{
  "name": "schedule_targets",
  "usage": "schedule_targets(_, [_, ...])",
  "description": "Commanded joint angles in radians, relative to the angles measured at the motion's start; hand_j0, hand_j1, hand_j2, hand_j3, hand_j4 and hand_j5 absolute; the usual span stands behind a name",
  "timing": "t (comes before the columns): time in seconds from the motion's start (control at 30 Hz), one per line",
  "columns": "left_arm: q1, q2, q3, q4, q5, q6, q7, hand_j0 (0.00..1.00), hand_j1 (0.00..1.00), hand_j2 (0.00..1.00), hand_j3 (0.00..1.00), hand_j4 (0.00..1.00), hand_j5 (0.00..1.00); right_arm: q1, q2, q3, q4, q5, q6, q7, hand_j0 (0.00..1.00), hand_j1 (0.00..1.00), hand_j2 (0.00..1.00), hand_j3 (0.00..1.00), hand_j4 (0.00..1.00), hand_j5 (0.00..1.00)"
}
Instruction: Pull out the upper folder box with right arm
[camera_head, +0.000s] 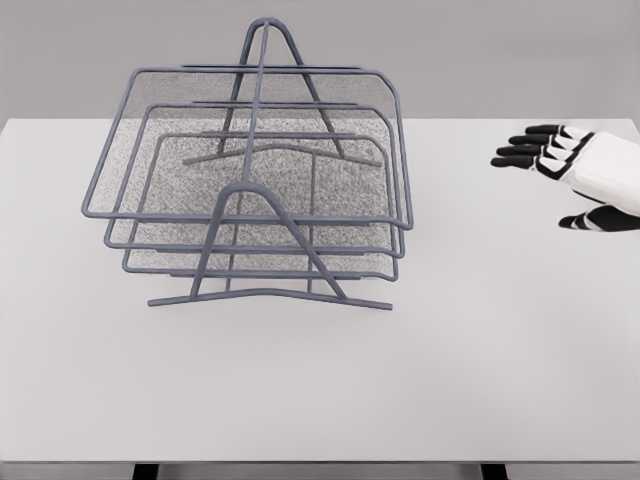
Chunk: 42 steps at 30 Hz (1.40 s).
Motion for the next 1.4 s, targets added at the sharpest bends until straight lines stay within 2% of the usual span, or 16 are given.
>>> schedule_targets(0.0, [0.000,0.000,0.000,0.001,0.000,0.000,0.000,1.00,1.00,1.00,1.00,1.00,1.00,-0.002,-0.001,0.002,-0.004,-0.008,0.001,0.011,1.00,1.00,1.00,1.00,1.00,1.00])
schedule_targets(0.1, [0.000,0.000,0.000,-0.001,0.000,0.000,0.000,1.00,1.00,1.00,1.00,1.00,1.00,-0.057,0.060,0.002,-0.004,0.052,0.001,0.009,1.00,1.00,1.00,1.00,1.00,1.00])
schedule_targets(0.2, [0.000,0.000,0.000,-0.001,0.000,0.000,0.000,1.00,1.00,1.00,1.00,1.00,1.00,-0.081,0.073,0.028,-0.007,0.052,0.001,0.009,1.00,1.00,1.00,1.00,1.00,1.00])
schedule_targets(0.27, [0.000,0.000,0.000,-0.001,0.000,0.000,0.000,1.00,1.00,1.00,1.00,1.00,1.00,-0.195,0.108,0.158,-0.004,0.052,0.001,0.009,1.00,1.00,1.00,1.00,1.00,1.00])
schedule_targets(0.3, [0.000,0.000,0.000,-0.001,0.000,0.000,0.000,1.00,1.00,1.00,1.00,1.00,1.00,-0.238,0.109,0.194,-0.004,0.052,0.001,0.009,1.00,1.00,1.00,1.00,1.00,1.00])
schedule_targets(0.37, [0.000,0.000,0.000,-0.001,0.000,0.000,0.000,1.00,1.00,1.00,1.00,1.00,1.00,-0.279,0.140,0.238,-0.001,0.052,0.001,0.009,1.00,1.00,1.00,1.00,1.00,1.00])
schedule_targets(0.43, [0.000,0.000,0.000,-0.001,0.000,0.000,0.000,1.00,1.00,1.00,1.00,1.00,1.00,-0.342,0.185,0.321,0.033,0.052,0.001,0.009,1.00,1.00,1.00,1.00,1.00,1.00])
schedule_targets(0.53, [0.000,0.000,0.000,-0.001,0.000,0.000,0.000,1.00,1.00,1.00,1.00,1.00,1.00,-0.410,0.235,0.396,0.061,0.054,0.001,0.009,1.00,1.00,1.00,1.00,1.00,1.00])
schedule_targets(0.67, [0.000,0.000,0.000,-0.001,0.000,0.000,0.000,1.00,1.00,1.00,1.00,1.00,1.00,-0.423,0.272,0.424,0.073,0.061,0.001,0.009,1.00,1.00,1.00,1.00,1.00,1.00])
schedule_targets(0.77, [0.000,0.000,0.000,-0.001,0.000,0.000,0.000,1.00,1.00,1.00,1.00,1.00,1.00,-0.425,0.324,0.450,0.136,0.101,0.001,0.009,1.00,1.00,1.00,1.00,1.00,1.00])
schedule_targets(1.07, [0.000,0.000,0.000,-0.001,0.000,0.000,0.000,1.00,1.00,1.00,1.00,1.00,1.00,-0.422,0.333,0.487,0.159,0.115,0.001,0.009,1.00,1.00,1.00,1.00,1.00,1.00])
schedule_targets(1.37, [0.000,0.000,0.000,-0.001,0.000,-0.001,0.000,1.00,1.00,1.00,1.00,1.00,1.00,-0.413,0.303,0.503,0.156,0.132,0.001,0.011,1.00,1.00,1.00,1.00,1.00,1.00])
